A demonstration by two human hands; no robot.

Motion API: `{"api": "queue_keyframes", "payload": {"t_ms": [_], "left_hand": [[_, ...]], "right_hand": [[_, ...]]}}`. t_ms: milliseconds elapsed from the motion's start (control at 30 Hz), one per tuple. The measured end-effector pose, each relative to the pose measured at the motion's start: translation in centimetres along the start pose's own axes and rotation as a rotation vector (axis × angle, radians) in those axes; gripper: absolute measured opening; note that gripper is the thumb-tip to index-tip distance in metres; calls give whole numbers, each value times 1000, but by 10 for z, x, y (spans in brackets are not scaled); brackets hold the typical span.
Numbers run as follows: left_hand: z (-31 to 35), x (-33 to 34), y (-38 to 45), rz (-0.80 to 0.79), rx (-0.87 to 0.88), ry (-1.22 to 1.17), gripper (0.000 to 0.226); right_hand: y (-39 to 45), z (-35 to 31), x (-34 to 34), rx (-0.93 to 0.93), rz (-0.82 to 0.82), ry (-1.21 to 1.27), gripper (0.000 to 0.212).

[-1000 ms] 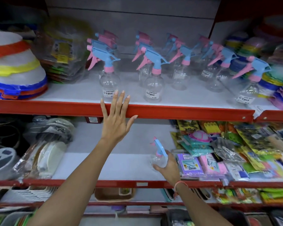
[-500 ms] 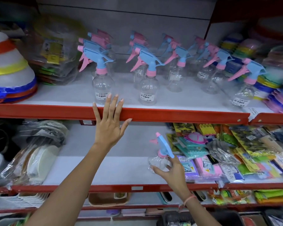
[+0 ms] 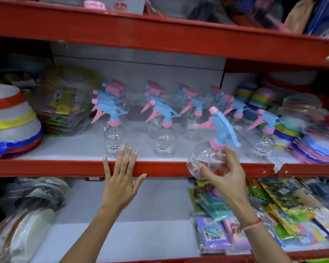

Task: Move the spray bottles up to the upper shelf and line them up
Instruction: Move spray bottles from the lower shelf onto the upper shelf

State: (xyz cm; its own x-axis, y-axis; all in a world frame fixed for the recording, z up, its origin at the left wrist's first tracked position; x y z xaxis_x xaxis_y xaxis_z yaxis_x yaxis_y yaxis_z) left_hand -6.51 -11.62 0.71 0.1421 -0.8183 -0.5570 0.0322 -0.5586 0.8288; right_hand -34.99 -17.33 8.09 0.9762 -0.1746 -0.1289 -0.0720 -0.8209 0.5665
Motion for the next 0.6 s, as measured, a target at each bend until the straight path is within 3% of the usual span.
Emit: {"api": "queue_keyframes", "payload": {"t_ms": [200, 433, 533, 600], "left_hand": [[-2, 1, 1, 13, -6, -3, 70], [-1, 1, 1, 44, -3, 2, 73], [-1, 1, 1, 57, -3, 3, 72], [-1, 1, 2, 63, -4, 5, 71]], "right_hand": [[69, 10, 14, 27, 42, -145, 65], [95, 35, 27, 64, -62, -346, 63], [95, 39, 27, 63, -76, -372, 70], [94, 38, 29, 48, -61, -393, 90]]}}
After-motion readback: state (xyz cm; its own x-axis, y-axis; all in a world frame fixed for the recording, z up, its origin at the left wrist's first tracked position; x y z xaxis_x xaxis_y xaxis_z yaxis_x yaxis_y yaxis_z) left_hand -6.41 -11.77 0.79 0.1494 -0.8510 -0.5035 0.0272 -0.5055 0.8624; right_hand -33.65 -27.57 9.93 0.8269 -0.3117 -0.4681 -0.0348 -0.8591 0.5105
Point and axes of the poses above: each hand's wrist, its own y-axis towards the middle knuckle, its own x-axis out of the palm, z = x × y, the point moved 5 cm from there along y, towards the middle knuckle, and after that the axes turned 8 degrees about z, right-handed, at the moved point
